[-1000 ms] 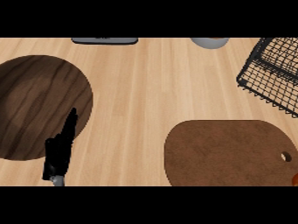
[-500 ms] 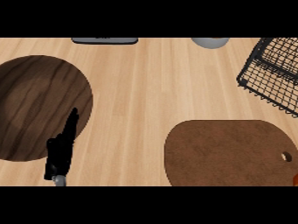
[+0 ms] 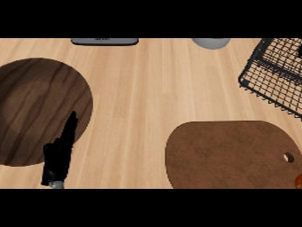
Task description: Pick the cupcake from the cutting board and place it in the tiered basket
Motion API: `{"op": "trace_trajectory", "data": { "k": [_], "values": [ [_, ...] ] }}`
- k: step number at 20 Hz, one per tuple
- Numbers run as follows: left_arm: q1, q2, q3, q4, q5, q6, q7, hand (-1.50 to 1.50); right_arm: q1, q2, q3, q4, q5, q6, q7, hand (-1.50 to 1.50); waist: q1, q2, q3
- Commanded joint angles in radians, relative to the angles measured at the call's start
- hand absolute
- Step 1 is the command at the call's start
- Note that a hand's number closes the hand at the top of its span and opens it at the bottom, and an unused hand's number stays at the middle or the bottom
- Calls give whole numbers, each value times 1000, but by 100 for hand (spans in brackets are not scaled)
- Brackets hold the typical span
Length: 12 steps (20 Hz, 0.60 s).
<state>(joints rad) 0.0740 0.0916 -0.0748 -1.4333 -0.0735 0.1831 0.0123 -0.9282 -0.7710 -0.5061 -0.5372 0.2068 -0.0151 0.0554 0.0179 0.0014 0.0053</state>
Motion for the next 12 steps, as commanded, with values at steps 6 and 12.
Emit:
{"op": "trace_trajectory", "data": {
  "k": [6, 12],
  "values": [
    [12, -34, -23, -26, -18, 33, 74, 0, 57, -191, -151, 23, -53, -176, 23, -150, -18, 0, -4],
    [-10, -9, 36, 75, 10, 9, 0, 0, 225, -415, -300, 112, -168, 28, -12, -150, -44, 1, -4]
  ]
}}
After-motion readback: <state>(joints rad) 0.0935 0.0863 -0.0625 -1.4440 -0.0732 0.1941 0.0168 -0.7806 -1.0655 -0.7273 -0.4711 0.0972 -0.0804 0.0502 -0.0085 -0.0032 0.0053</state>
